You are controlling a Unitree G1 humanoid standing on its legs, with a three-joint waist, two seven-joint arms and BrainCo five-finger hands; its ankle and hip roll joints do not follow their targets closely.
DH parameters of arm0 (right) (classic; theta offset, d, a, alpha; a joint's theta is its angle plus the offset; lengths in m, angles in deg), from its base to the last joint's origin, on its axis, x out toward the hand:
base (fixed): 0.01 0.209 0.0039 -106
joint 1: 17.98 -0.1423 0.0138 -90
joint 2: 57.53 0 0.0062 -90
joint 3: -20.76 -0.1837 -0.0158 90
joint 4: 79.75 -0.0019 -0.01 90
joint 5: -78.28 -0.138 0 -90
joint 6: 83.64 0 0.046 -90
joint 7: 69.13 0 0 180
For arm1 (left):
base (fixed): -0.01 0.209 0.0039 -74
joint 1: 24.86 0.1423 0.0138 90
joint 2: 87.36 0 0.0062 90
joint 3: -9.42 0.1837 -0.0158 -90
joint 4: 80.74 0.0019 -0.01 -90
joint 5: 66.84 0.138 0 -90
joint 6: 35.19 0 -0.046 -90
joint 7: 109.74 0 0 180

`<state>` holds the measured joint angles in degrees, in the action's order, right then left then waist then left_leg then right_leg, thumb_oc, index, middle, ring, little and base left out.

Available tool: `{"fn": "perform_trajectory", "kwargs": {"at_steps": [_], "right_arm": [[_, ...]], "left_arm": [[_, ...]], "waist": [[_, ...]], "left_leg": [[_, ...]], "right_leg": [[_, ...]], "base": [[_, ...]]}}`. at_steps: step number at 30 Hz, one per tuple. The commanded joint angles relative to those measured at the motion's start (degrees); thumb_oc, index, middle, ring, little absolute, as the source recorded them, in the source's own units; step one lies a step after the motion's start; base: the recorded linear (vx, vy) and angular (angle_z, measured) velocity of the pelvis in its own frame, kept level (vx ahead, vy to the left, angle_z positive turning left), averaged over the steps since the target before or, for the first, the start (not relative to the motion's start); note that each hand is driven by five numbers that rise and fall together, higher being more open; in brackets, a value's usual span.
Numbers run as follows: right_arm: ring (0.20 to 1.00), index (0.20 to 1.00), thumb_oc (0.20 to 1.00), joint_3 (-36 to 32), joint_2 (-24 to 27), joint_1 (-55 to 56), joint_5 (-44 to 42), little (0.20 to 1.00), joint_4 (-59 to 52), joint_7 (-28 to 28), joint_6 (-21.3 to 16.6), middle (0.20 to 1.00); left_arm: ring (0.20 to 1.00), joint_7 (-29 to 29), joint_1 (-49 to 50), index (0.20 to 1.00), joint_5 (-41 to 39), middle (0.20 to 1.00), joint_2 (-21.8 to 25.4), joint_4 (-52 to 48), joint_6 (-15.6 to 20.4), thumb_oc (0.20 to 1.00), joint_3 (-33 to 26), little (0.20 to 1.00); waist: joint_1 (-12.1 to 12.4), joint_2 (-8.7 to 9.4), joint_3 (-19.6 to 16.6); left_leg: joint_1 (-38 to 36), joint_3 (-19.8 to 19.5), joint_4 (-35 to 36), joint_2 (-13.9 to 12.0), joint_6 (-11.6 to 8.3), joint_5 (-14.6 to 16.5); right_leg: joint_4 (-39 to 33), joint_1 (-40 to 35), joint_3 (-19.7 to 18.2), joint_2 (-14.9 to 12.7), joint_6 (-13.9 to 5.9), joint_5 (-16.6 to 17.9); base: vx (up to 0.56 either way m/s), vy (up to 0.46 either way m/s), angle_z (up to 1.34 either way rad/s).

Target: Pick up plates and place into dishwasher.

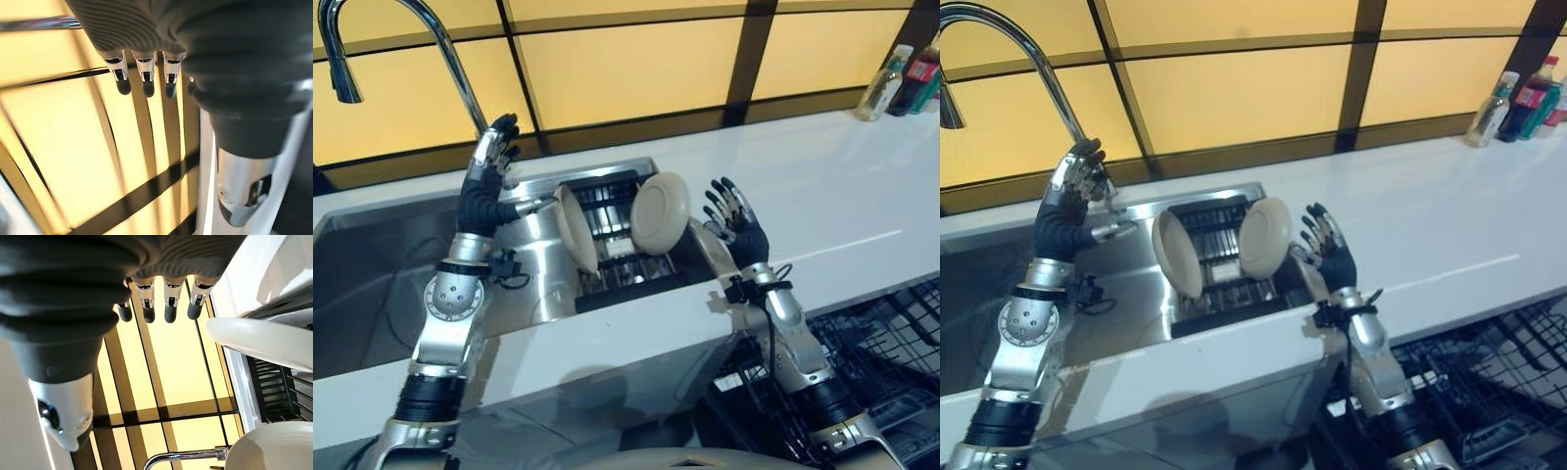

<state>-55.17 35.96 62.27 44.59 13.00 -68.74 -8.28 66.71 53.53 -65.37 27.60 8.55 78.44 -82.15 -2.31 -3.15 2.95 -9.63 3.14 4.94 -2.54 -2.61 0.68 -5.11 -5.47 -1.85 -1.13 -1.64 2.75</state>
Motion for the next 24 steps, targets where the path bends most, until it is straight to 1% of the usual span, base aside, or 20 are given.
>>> {"fn": "perform_trajectory", "kwargs": {"at_steps": [1, 2, 4, 5, 8, 9, 11, 13, 15, 17, 20, 24], "right_arm": [[1.000, 1.000, 1.000, -1.14, 1.61, -1.31, -2.44, 1.000, -2.56, -0.28, -2.54, 1.000], [1.000, 1.000, 1.000, -0.99, 2.29, -1.60, -2.81, 1.000, -2.37, -0.04, -2.59, 1.000], [1.000, 1.000, 1.000, -0.70, 3.59, -2.14, -3.71, 1.000, -2.29, 0.55, -2.49, 1.000], [1.000, 1.000, 1.000, -0.60, 4.27, -2.33, -4.14, 1.000, -2.18, 0.71, -2.57, 1.000], [1.000, 1.000, 1.000, 0.16, 5.41, -2.21, -4.72, 1.000, -1.77, 0.86, -3.58, 1.000], [1.000, 1.000, 1.000, 0.35, 5.45, -2.15, -4.78, 1.000, -1.55, 0.86, -3.97, 1.000], [1.000, 1.000, 1.000, 1.21, 5.86, -2.49, -5.02, 1.000, -1.14, 1.03, -4.62, 1.000], [1.000, 1.000, 1.000, 1.54, 6.16, -2.82, -5.43, 1.000, -1.21, 1.41, -4.74, 1.000], [1.000, 1.000, 1.000, 2.26, 6.36, -3.28, -5.75, 1.000, -1.23, 1.85, -4.71, 1.000], [1.000, 1.000, 1.000, 2.58, 6.20, -3.25, -5.76, 1.000, -1.01, 2.08, -4.82, 1.000], [1.000, 1.000, 1.000, 2.56, 6.19, -2.43, -5.49, 1.000, -0.68, 2.08, -5.13, 1.000], [1.000, 1.000, 1.000, 1.68, 6.15, -1.02, -5.25, 1.000, -1.25, 1.95, -5.24, 1.000]], "left_arm": [[1.000, -1.73, -7.21, 1.000, 9.81, 1.000, 9.45, 6.41, 2.50, 1.000, 0.64, 1.000], [1.000, -1.19, -8.98, 1.000, 15.23, 1.000, 13.66, 6.97, 1.48, 1.000, 2.23, 1.000], [1.000, -1.41, -12.71, 1.000, 18.34, 1.000, 20.69, 8.33, 0.34, 1.000, 5.50, 1.000], [1.000, -2.30, -14.79, 1.000, 20.17, 1.000, 23.91, 9.38, 0.62, 1.000, 6.92, 1.000], [1.000, -1.90, -22.19, 1.000, 23.19, 1.000, 31.72, 10.89, 0.81, 1.000, 12.21, 1.000], [1.000, -1.19, -24.62, 1.000, 25.17, 1.000, 32.87, 10.96, 0.96, 1.000, 14.31, 1.000], [1.000, 1.12, -29.79, 1.000, 26.98, 1.000, 34.72, 10.00, 0.22, 1.000, 19.75, 1.000], [1.000, 3.80, -34.51, 1.000, 27.54, 1.000, 35.59, 9.58, 0.27, 1.000, 24.99, 1.000], [1.000, 6.92, -38.89, 1.000, 27.42, 1.000, 35.50, 9.26, -0.58, 1.000, 30.29, 1.000], [1.000, 7.48, -42.20, 1.000, 26.78, 1.000, 35.10, 9.63, -0.95, 1.000, 34.07, 1.000], [1.000, 7.87, -44.04, 1.000, 26.71, 1.000, 34.57, 11.77, 0.55, 1.000, 36.45, 1.000], [1.000, 11.03, -40.85, 1.000, 25.43, 1.000, 33.94, 14.35, 0.82, 1.000, 34.98, 1.000]], "waist": [[-1.38, 1.32, -3.85], [-1.52, 0.96, -3.94], [-1.69, 0.49, -3.98], [-1.82, 0.22, -3.91], [-2.24, -0.64, -3.84], [-2.23, -0.73, -3.83], [-2.54, -1.14, -3.77], [-2.56, -1.21, -3.71], [-2.88, -1.45, -3.67], [-2.98, -1.43, -3.70], [-3.20, -1.45, -3.77], [-3.61, -1.38, -3.71]], "left_leg": [[5.63, -0.28, -2.33, 2.68, 2.61, 0.59], [5.63, -0.17, -2.14, 2.70, 2.58, 0.54], [5.75, -0.09, -2.22, 2.80, 2.54, 0.48], [5.74, -0.02, -2.23, 2.81, 2.58, 0.52], [5.80, 0.26, -2.24, 2.97, 2.63, 0.54], [5.71, 0.23, -2.20, 3.02, 2.64, 0.59], [5.68, 0.34, -2.16, 3.05, 2.62, 0.67], [5.69, 0.37, -2.15, 3.04, 2.61, 0.73], [5.62, 0.40, -2.24, 3.03, 2.63, 0.84], [5.58, 0.36, -2.29, 3.09, 2.70, 0.92], [5.41, 0.45, -2.22, 3.12, 2.87, 1.09], [5.13, 0.78, -1.80, 3.16, 3.02, 1.16]], "right_leg": [[5.41, 3.39, 0.75, -2.30, -3.38, -3.19], [5.32, 3.44, 0.79, -2.40, -3.60, -3.08], [5.32, 3.43, 0.93, -2.59, -3.89, -2.95], [5.35, 3.49, 0.96, -2.68, -3.99, -2.89], [5.43, 3.67, 1.03, -2.85, -4.37, -2.67], [5.41, 3.59, 1.07, -2.88, -4.46, -2.66], [5.53, 3.63, 1.24, -2.99, -4.69, -2.63], [5.69, 3.66, 1.45, -3.09, -4.86, -2.65], [6.26, 3.84, 1.57, -3.13, -4.94, -2.84], [6.58, 3.87, 1.44, -3.17, -5.06, -3.00], [6.99, 3.99, 1.13, -3.23, -5.31, -3.07], [7.04, 4.24, 0.64, -3.15, -5.58, -2.84]], "base": [[0.00, 0.000, 0.00], [0.00, 0.000, 0.00], [0.02, 0.031, 0.00], [0.01, 0.032, 0.01], [0.00, 0.010, 0.00], [0.00, 0.000, 0.00], [0.00, 0.000, 0.00], [0.01, 0.003, 0.02], [0.04, 0.006, 0.01], [0.05, 0.011, -0.01], [0.06, 0.013, -0.01], [0.05, 0.016, -0.09]]}}
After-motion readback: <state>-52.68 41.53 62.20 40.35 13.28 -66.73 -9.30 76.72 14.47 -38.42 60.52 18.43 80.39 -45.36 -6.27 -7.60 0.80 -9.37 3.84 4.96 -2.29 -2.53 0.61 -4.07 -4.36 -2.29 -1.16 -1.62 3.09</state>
